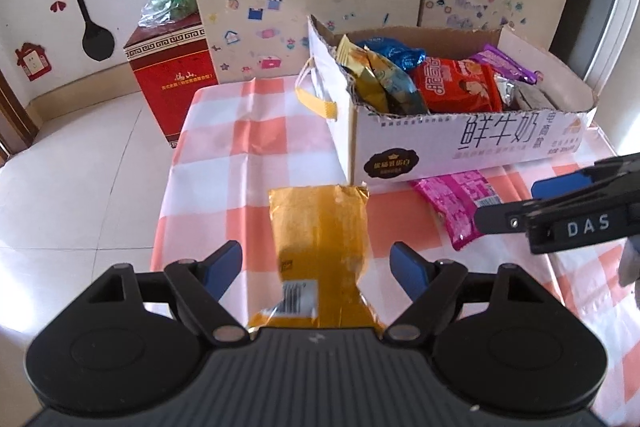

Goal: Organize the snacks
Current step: 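Grasp the pink bag with the right gripper while the left gripper grasps the yellow-orange bag, then carry both bags into the box and open both grippers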

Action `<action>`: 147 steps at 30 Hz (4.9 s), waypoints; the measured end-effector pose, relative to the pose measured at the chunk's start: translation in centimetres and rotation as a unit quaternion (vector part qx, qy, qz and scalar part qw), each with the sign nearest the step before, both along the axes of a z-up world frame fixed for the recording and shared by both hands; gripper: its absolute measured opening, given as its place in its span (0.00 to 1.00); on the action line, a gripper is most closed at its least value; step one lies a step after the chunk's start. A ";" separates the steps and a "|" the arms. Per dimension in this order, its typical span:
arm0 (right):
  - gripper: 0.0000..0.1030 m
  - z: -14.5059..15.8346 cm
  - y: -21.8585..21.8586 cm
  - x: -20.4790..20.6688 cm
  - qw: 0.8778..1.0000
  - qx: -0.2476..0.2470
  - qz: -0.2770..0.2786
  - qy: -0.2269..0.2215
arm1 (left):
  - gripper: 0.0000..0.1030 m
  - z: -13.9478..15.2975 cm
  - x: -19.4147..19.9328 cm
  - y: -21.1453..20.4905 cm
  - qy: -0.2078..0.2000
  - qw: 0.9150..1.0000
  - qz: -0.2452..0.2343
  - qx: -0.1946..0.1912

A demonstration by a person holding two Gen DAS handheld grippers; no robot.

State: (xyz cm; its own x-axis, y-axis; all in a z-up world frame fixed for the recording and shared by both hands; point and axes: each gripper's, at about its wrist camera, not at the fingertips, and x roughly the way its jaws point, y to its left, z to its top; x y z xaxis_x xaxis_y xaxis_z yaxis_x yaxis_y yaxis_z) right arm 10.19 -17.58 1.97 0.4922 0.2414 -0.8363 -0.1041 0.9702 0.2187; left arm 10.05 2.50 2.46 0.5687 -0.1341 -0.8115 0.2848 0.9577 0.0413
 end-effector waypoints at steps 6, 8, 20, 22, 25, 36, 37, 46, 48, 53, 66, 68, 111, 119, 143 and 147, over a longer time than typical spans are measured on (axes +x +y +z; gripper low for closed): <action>0.86 -0.7 1.1 0.7 1.000 -0.004 -0.012 0.002 | 0.78 -1.2 1.3 -0.4 0.005 1.000 0.003 -0.004; 0.85 -1.0 1.3 0.9 1.000 -0.007 -0.020 0.005 | 0.77 -1.6 1.4 -0.4 0.007 1.000 0.002 0.002; 0.59 -1.4 2.8 1.0 0.999 -0.035 0.005 -0.006 | 0.53 -3.7 1.6 0.0 0.027 1.000 0.001 0.005; 0.56 -1.5 2.8 0.8 0.999 -0.041 0.016 -0.007 | 0.50 -3.6 1.5 0.0 0.030 1.000 0.000 0.001; 0.54 -1.4 2.9 0.6 0.998 -0.044 0.037 -0.006 | 0.49 -3.5 1.2 -0.2 0.027 1.000 -0.004 0.009; 0.54 -0.8 3.3 -2.1 0.991 -0.058 0.122 0.007 | 0.48 -3.1 -1.1 0.0 0.037 0.998 -0.044 0.018; 0.54 -0.7 3.3 -2.3 0.990 -0.060 0.125 0.006 | 0.48 -3.0 -1.4 0.1 0.036 0.998 -0.047 0.019; 0.53 -0.3 3.8 -3.8 0.986 -0.088 0.140 -0.006 | 0.48 -1.7 -3.1 0.1 0.015 0.998 -0.050 0.043; 0.53 0.2 3.9 -4.2 0.985 -0.092 0.142 -0.013 | 0.48 -1.3 -3.5 -0.2 0.008 0.998 -0.053 0.045; 0.53 1.4 4.3 -5.4 0.984 -0.103 0.145 -0.031 | 0.48 -0.6 -4.5 -1.0 -0.005 0.996 -0.063 0.058; 0.53 4.2 3.9 -9.4 0.980 -0.119 0.140 -0.070 | 0.48 0.5 -6.5 -1.2 -0.029 0.995 -0.051 0.075; 0.53 4.3 4.0 -9.8 0.978 -0.125 0.147 -0.075 | 0.48 0.8 -6.8 -1.3 -0.040 0.994 -0.054 0.084; 0.53 10.3 -2.7 -5.0 0.968 -0.117 -0.002 -0.223 | 0.48 7.3 0.7 -9.0 -0.170 0.985 -0.033 0.015; 0.53 10.1 -4.8 -1.4 0.972 -0.063 -0.071 -0.216 | 0.48 6.4 4.7 -10.3 -0.148 0.988 -0.023 -0.023; 0.88 8.5 -4.4 -0.3 0.984 -0.023 -0.076 -0.162 | 0.79 6.1 3.1 -7.5 -0.109 0.994 -0.003 -0.006; 0.89 8.2 -3.7 -1.0 0.986 -0.033 -0.062 -0.154 | 0.79 5.8 2.0 -6.2 -0.102 0.995 0.007 0.007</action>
State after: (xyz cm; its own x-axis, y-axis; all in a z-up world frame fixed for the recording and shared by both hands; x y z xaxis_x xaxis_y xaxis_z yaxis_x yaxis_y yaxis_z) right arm 9.17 -21.26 10.21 0.7471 0.1133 -0.6550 -0.0359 0.9908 0.1305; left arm 12.04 -3.74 8.25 0.7235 -0.1138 -0.6809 0.2556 0.9604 0.1111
